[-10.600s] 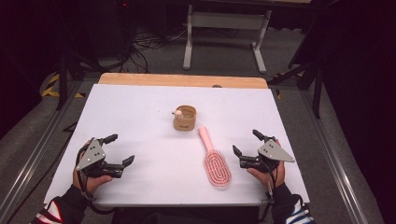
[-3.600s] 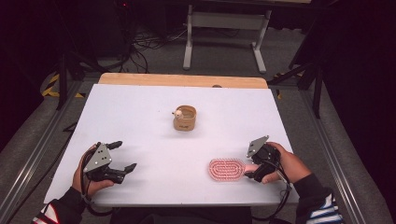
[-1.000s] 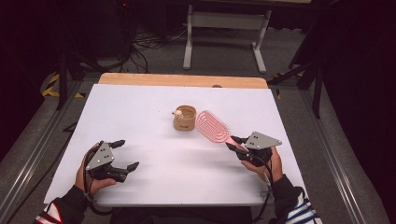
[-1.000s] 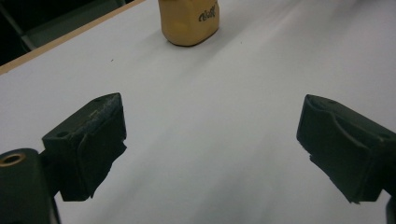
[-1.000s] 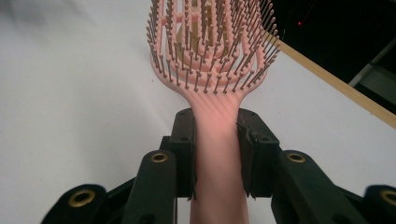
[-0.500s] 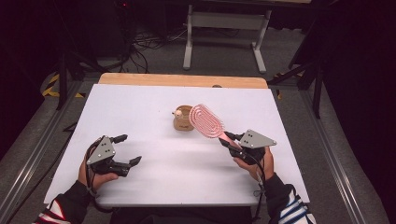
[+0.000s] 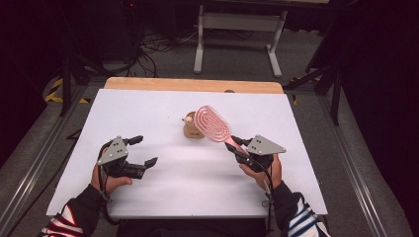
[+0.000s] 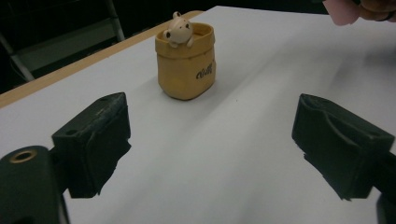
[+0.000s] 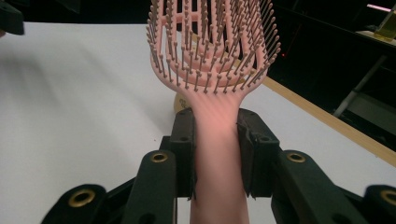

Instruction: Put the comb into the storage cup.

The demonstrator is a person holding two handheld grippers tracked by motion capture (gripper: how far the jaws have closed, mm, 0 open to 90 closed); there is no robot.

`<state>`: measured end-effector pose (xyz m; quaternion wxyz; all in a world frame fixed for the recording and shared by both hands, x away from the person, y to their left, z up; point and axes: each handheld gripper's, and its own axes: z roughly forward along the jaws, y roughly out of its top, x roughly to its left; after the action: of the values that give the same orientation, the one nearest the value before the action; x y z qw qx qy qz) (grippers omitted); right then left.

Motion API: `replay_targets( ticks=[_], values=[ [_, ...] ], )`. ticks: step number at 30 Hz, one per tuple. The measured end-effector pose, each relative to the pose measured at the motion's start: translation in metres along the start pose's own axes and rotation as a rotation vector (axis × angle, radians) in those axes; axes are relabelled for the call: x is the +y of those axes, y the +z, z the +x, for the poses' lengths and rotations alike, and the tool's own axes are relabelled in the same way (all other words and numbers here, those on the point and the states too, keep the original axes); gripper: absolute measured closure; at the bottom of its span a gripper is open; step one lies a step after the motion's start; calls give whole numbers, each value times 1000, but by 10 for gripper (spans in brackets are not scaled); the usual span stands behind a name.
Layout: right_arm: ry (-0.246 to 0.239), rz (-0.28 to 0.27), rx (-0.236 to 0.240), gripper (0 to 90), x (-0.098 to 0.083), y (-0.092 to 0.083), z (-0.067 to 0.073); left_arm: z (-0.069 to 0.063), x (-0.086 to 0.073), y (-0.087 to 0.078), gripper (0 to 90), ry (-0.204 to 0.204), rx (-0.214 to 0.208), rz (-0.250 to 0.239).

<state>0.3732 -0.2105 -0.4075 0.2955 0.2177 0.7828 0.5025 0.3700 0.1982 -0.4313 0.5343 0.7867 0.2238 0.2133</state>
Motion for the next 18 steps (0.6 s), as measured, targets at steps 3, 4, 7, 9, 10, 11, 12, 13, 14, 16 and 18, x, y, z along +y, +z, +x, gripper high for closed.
replay_targets(
  ticks=[3, 4, 7, 9, 10, 11, 12, 13, 14, 16, 18],
  values=[
    [-5, -4, 3, 699, 2, 5, 4, -5, 6, 8, 141, -4, -19, 0],
    [-6, -9, 6, 699, 3, 7, 6, -6, 8, 11, 142, 1, -28, -6],
    [-12, -9, 17, 699, 5, 14, 12, -12, 17, 20, 142, -18, -67, -28],
    [-19, -8, 24, 699, 6, 17, 16, -14, 22, 24, 142, -22, -89, -39],
    [-23, -8, 25, 699, 7, 19, 18, -16, 25, 27, 142, -30, -99, -47],
    [-27, -7, 31, 699, 7, 20, 20, -16, 25, 27, 143, -30, -99, -47],
    [-27, -7, 31, 699, 7, 20, 20, -17, 27, 30, 143, -35, -106, -51],
    [-28, -5, 37, 699, 8, 22, 21, -19, 29, 33, 143, -37, -119, -52],
    [-33, -5, 35, 699, 8, 24, 24, -20, 31, 36, 144, -43, -123, -58],
    [-36, -6, 44, 699, 8, 26, 27, -21, 34, 41, 145, -45, -130, -59],
    [-40, -5, 47, 699, 8, 30, 30, -23, 37, 46, 149, -68, -137, -63]
  ],
)
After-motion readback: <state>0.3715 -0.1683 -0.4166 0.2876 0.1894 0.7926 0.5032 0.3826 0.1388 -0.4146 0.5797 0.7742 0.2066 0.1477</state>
